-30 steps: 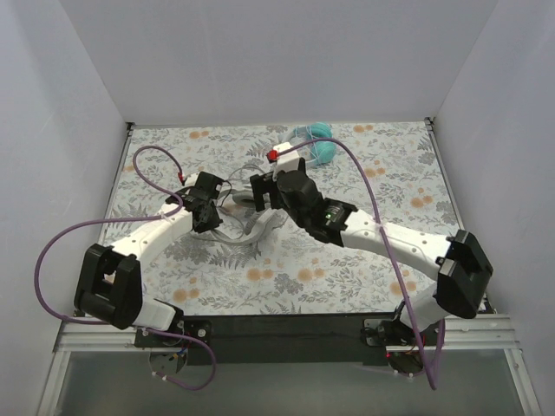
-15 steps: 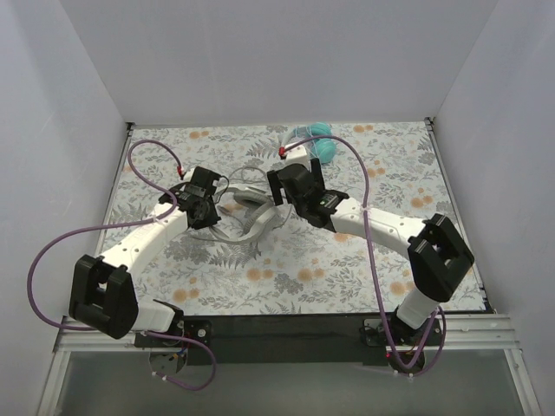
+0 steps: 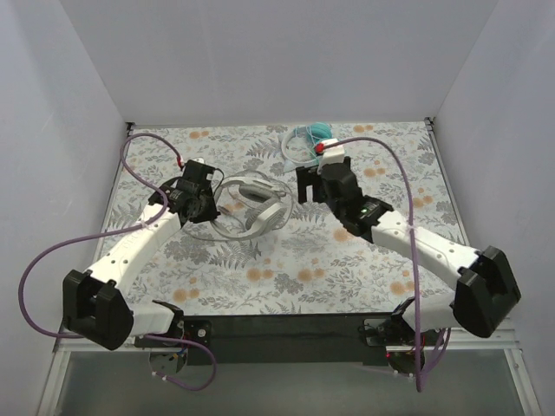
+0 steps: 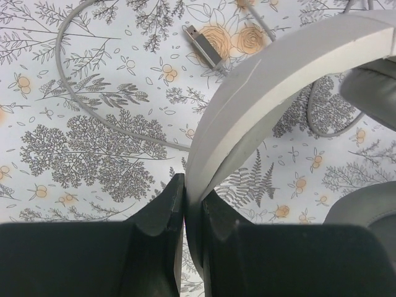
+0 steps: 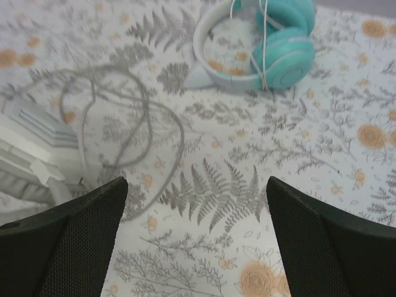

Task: Wrap the headphones
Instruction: Grab headphones with the left arm, then wrap the headphone cable with the right arm

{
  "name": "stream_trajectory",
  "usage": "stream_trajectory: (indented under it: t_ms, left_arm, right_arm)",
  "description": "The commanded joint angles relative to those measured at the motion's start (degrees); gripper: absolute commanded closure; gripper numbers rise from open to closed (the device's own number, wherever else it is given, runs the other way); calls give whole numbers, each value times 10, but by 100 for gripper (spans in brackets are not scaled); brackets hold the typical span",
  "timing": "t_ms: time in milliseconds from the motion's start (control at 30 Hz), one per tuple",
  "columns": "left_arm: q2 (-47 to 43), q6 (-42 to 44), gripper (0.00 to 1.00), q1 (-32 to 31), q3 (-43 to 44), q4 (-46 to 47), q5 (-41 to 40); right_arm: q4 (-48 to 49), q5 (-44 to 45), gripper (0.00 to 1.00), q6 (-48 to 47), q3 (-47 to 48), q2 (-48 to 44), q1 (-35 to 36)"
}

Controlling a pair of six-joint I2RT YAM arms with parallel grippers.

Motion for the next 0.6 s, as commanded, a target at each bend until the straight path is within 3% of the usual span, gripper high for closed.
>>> stream_trajectory:
  t_ms: [0,167,333,567]
  left_arm:
    - [-53,17,100,2,30,33,51]
    - [-84,21,100,2,63,32,115]
    - [-94,0,100,2,134,12,170]
    - [-66,-27,100,2,274,-30,235]
  right_arm:
    - [62,-109,2,-9,18,-97,-50]
    - [67,-344,1,34,29,-165,-211]
    - [169,-473,2,62,-70,-185,-253]
    - [398,-637,2,95,-162,-159,-267]
